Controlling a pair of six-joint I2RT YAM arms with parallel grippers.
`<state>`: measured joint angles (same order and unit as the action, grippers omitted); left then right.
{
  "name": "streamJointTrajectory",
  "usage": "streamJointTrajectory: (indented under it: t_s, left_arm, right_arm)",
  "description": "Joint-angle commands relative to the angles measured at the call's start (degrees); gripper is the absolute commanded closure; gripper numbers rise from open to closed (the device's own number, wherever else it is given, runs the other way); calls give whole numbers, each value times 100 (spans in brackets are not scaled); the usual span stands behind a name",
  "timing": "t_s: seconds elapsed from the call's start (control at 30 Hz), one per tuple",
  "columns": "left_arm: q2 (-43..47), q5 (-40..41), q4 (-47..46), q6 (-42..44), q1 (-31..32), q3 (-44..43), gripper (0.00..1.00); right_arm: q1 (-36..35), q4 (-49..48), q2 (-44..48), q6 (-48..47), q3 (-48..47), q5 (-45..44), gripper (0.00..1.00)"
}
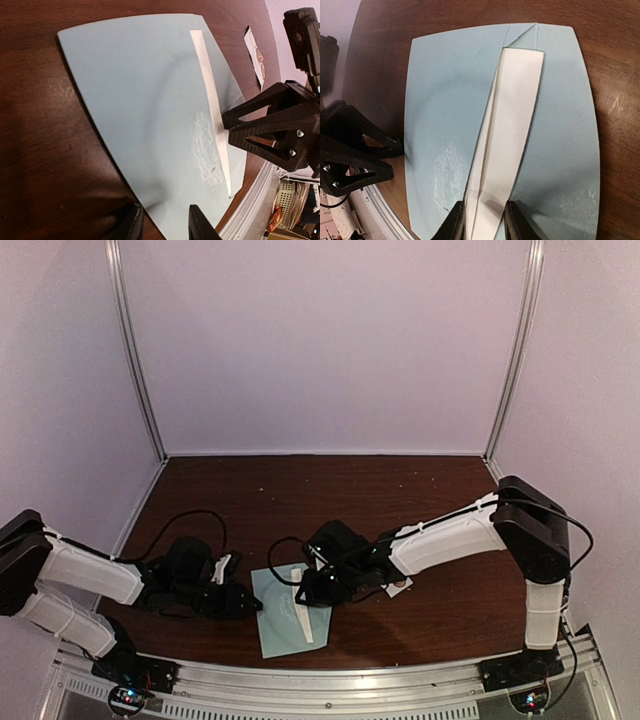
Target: Place the letter into the envelope and seal it
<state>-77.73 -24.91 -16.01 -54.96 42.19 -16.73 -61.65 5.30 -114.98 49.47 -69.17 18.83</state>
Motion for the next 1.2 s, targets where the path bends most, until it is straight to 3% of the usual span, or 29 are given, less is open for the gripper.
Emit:
streamJointTrajectory:
  t_s: [0.0, 0.23, 0.33, 0.43, 1.17]
  left_arm:
    - [417, 354, 420, 231, -36, -266, 65]
    - [667, 359, 378, 38, -37, -97, 63]
    - [562, 246, 111, -90, -35, 20, 63]
    - [392, 164, -33, -125, -35, 39, 63]
    - [-161, 3, -404, -112, -34, 56, 68]
  right_arm:
    - [23, 237, 313, -73, 4, -213, 69]
    - [74, 235, 491, -40, 241, -182, 66]
    - [74, 21, 456, 30, 320, -46, 59]
    - [65, -151, 412, 95, 351, 60, 58]
    - [65, -465, -14, 322, 386, 299, 67]
